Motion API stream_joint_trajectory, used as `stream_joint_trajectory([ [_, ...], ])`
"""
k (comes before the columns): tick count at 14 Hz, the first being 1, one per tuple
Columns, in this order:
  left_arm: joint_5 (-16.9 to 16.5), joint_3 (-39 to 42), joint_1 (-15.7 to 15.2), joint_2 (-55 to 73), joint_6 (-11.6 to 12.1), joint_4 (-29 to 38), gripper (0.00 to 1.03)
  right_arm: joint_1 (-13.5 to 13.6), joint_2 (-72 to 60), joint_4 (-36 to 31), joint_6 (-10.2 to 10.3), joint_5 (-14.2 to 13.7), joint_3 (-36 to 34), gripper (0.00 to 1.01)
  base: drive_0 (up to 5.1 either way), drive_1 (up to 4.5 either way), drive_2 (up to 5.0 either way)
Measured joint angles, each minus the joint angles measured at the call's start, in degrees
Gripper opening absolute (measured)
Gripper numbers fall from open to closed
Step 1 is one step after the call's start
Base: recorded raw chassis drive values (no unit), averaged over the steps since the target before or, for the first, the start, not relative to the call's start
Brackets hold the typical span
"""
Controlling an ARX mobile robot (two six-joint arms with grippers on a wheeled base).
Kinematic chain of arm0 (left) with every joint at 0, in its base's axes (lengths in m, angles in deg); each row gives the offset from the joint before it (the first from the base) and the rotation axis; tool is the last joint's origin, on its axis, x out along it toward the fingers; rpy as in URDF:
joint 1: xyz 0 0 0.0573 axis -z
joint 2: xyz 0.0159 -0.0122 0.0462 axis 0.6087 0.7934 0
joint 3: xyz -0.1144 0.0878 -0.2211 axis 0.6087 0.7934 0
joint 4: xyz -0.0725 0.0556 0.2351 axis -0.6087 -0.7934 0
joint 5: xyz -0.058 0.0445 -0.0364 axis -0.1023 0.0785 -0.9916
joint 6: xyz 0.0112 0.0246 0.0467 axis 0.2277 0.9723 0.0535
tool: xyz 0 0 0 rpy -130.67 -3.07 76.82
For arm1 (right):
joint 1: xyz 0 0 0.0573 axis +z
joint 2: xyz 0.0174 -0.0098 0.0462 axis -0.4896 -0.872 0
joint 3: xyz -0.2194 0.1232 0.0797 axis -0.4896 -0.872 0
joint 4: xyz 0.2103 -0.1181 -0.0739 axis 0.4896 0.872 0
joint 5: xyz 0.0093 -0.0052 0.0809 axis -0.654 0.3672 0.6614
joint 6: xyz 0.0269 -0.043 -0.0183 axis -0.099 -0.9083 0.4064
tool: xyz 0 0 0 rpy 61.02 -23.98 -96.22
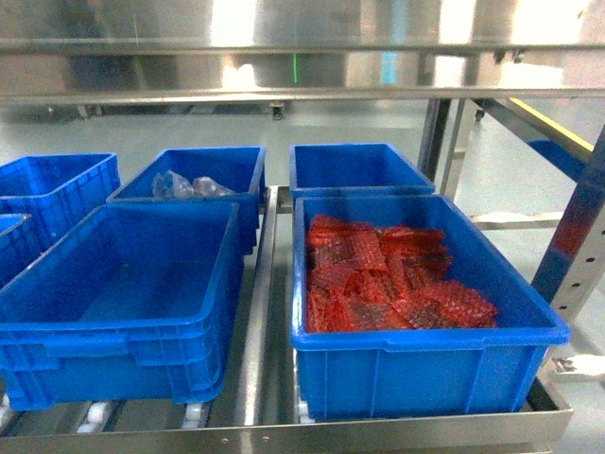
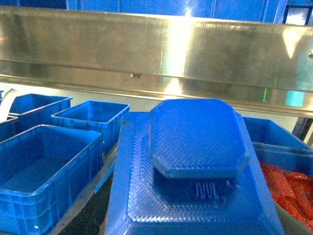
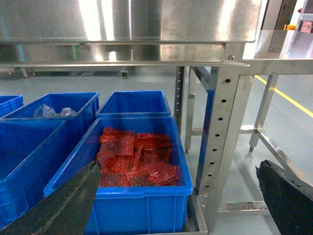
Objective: Pick blue part to blue bin on bottom shelf
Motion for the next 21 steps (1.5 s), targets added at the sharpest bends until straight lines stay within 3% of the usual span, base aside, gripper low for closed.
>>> stream_joint_trajectory([
  [21, -0.02, -0.02, 0.0, 0.0, 0.0, -0.11, 0.43, 0.0, 0.0, 0.09, 0.0, -0.07, 0.0, 0.98, 0.0, 0.19, -0.2],
])
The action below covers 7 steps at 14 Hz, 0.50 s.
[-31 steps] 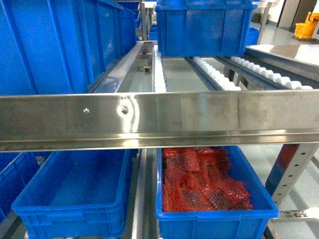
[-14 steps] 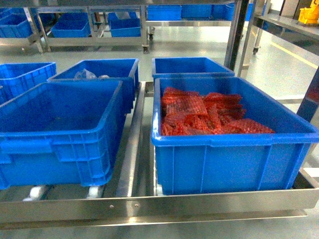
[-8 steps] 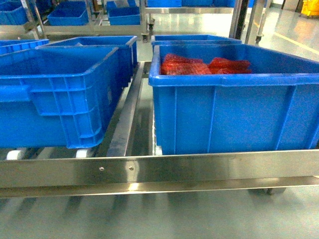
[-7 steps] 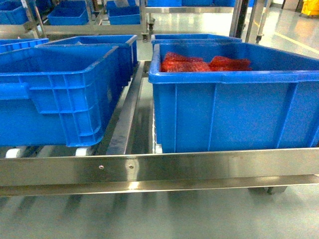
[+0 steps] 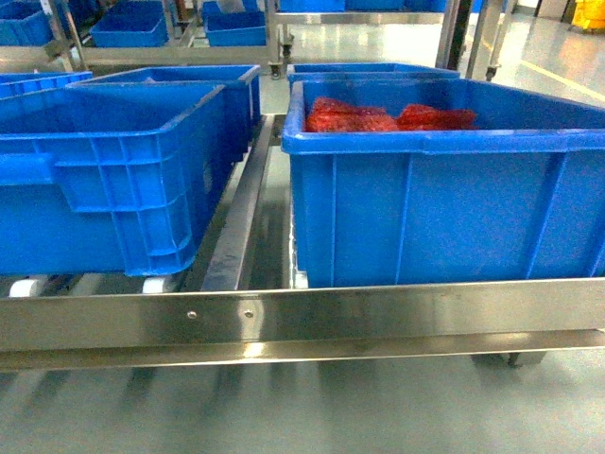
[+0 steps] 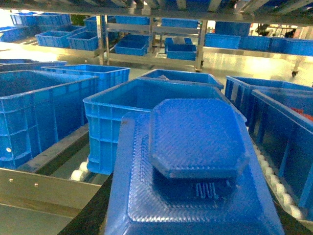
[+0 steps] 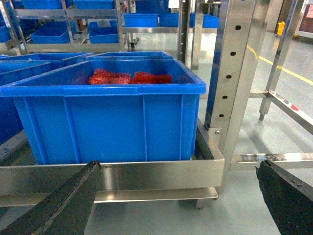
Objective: Pick blue part to blue bin on bottom shelf
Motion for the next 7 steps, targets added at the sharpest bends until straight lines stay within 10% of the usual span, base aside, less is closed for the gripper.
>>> stream_joint_trajectory([
  [7, 0.0, 0.0, 0.0, -0.02, 0.0, 0.07, 0.43, 0.0, 0.0, -0.13, 0.0, 0.0, 0.0, 0.98, -0.1, 4.01, -4.1],
])
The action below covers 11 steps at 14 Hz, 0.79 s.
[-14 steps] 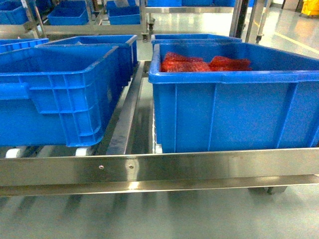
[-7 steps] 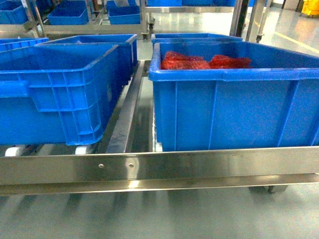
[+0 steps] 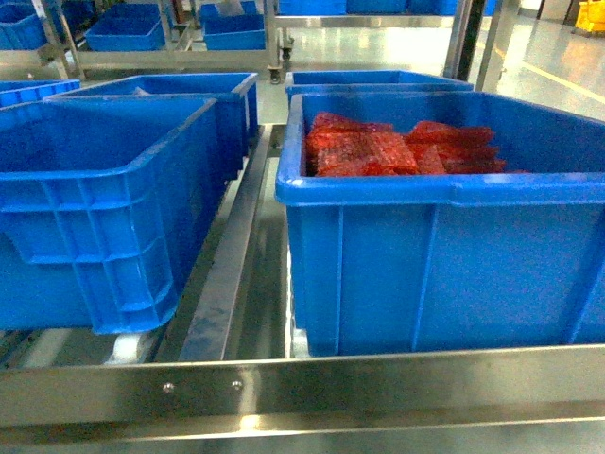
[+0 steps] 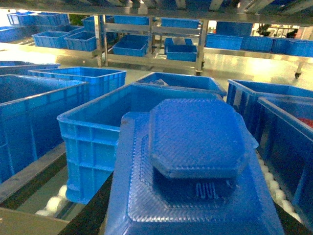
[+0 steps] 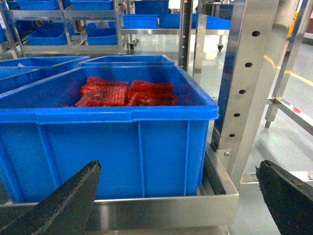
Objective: Pick blue part to blue bin on bottom shelf
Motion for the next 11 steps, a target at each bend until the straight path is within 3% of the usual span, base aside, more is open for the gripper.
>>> stream_joint_trajectory([
  [11, -0.02, 0.0, 0.0, 0.09, 0.0, 0.09, 0.43, 0.0, 0.0, 0.04, 0.0, 0.02, 0.0, 0.98, 0.0, 4.06, -4.1],
])
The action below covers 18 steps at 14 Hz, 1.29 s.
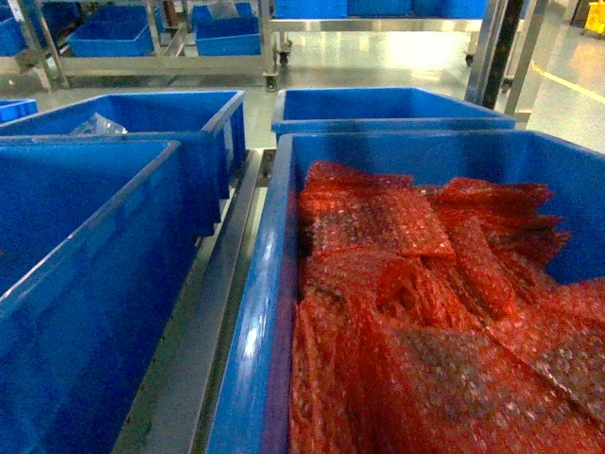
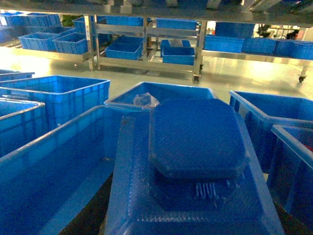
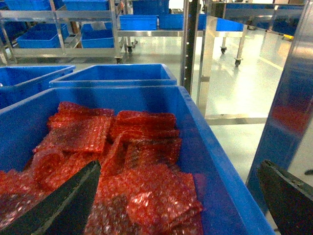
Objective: Pick blue part to blue bin on bottom shelf
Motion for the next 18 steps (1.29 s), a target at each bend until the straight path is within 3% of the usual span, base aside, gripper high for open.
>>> stream_joint_trajectory([
  [2, 0.02, 0.0, 0.0, 0.0, 0.0, -0.11, 0.43, 0.0, 0.0, -0.09, 0.0, -0.02, 0.0, 0.98, 0.1, 4.16, -4.0],
  [18, 0.0, -0.02, 0.0, 0.09, -0.02, -0.07, 0.43, 0.0, 0.0, 0.02, 0.0, -0.02, 0.0, 0.98, 0.0, 0.0, 0.0],
])
